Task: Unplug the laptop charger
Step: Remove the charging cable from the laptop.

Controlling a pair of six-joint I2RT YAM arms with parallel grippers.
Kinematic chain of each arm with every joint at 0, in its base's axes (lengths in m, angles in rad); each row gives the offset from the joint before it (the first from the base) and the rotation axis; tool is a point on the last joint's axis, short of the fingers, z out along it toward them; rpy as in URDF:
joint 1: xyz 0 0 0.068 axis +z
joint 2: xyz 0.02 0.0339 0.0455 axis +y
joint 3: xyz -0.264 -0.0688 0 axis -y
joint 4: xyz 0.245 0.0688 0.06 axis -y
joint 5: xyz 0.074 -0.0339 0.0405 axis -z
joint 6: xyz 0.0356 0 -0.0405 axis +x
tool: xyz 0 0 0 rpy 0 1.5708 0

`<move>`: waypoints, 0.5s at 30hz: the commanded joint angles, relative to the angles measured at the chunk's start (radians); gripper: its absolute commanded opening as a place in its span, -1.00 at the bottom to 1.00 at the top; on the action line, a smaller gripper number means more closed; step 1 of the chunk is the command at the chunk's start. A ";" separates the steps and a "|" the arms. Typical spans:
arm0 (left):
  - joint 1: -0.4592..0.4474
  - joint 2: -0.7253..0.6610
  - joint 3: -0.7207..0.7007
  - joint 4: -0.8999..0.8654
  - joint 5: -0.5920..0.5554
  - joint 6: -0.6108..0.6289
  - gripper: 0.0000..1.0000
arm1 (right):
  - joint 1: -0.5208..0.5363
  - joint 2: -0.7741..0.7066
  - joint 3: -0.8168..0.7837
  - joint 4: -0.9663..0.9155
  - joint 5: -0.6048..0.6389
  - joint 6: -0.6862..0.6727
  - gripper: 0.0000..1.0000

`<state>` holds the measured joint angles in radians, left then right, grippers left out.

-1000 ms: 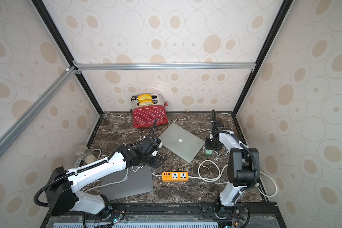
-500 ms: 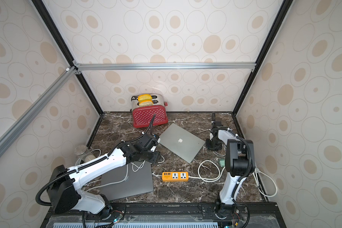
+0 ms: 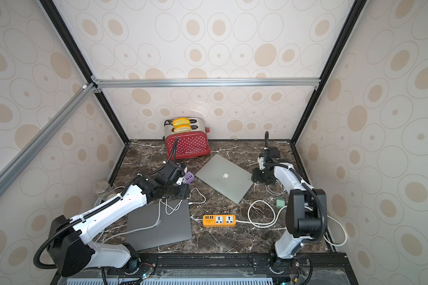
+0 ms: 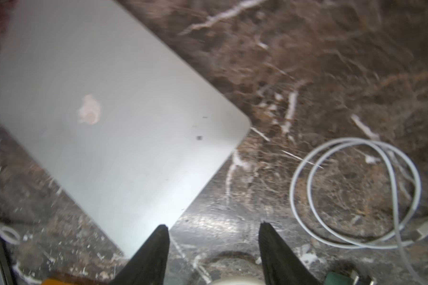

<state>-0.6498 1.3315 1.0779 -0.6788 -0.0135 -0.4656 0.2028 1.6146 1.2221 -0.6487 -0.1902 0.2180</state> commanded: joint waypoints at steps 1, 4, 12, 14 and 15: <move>0.050 -0.050 -0.061 -0.069 0.016 -0.044 0.13 | 0.177 -0.047 -0.024 0.034 -0.014 -0.079 0.28; 0.072 -0.096 -0.123 -0.083 0.067 -0.074 0.12 | 0.318 -0.067 -0.040 0.114 -0.001 -0.146 0.29; 0.075 -0.235 -0.310 -0.093 0.089 -0.218 0.05 | 0.507 -0.016 -0.001 0.263 -0.055 -0.266 0.22; 0.076 -0.246 -0.356 -0.082 0.099 -0.246 0.01 | 0.554 0.010 0.005 0.287 -0.044 -0.311 0.20; 0.075 -0.247 -0.373 -0.074 0.106 -0.256 0.00 | 0.575 0.021 0.004 0.300 -0.042 -0.329 0.19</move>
<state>-0.5793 1.0958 0.7361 -0.7368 0.0784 -0.6449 0.7265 1.6009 1.2060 -0.4019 -0.2153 -0.0154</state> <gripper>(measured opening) 0.506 0.599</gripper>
